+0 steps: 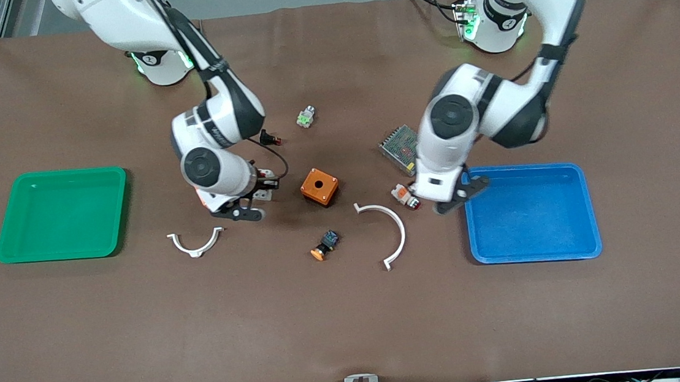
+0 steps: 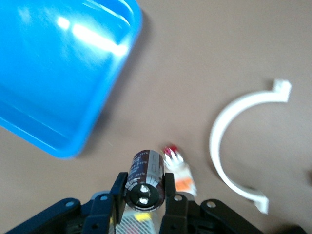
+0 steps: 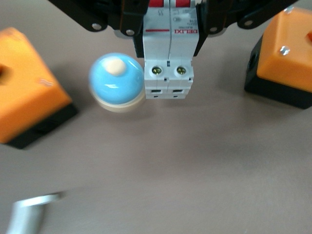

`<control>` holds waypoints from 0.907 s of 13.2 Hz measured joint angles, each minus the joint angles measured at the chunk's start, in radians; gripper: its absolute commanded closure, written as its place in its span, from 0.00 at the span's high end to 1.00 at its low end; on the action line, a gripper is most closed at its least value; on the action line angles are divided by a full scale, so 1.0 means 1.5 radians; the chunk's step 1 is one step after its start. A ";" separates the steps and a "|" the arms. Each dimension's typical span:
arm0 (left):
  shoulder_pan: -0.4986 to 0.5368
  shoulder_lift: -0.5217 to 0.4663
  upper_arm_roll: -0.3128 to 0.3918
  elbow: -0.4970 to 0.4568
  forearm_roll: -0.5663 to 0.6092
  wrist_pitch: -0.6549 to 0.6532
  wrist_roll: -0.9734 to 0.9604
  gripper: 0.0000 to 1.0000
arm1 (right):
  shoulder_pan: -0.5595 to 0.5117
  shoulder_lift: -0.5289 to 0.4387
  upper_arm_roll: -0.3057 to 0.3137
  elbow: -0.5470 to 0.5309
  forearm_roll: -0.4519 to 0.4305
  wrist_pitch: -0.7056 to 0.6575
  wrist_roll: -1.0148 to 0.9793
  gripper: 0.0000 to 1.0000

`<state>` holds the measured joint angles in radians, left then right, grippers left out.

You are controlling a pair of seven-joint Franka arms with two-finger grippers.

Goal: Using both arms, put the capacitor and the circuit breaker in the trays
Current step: 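Carry the capacitor to the blue tray while the right gripper carries the breaker, then lower the capacitor into the blue tray while the right gripper lowers the breaker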

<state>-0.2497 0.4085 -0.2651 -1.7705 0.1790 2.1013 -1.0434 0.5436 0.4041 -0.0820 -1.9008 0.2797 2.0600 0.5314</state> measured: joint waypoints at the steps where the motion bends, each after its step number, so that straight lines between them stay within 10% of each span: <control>1: 0.037 -0.003 -0.002 -0.004 0.000 -0.005 0.028 0.00 | -0.028 -0.023 -0.003 0.021 -0.005 -0.068 -0.003 0.09; 6: 0.192 0.006 -0.006 -0.037 0.000 -0.007 0.156 0.00 | -0.197 -0.130 -0.017 0.090 -0.119 -0.286 -0.130 0.10; 12: 0.273 0.074 -0.008 -0.042 0.000 0.026 0.245 0.01 | -0.430 -0.131 -0.022 0.081 -0.169 -0.269 -0.427 0.10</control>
<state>0.1590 0.5195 -0.2766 -1.8337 0.1793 2.1401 -0.6765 -0.1020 0.2077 -0.1154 -1.7793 0.0260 1.6565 -0.1095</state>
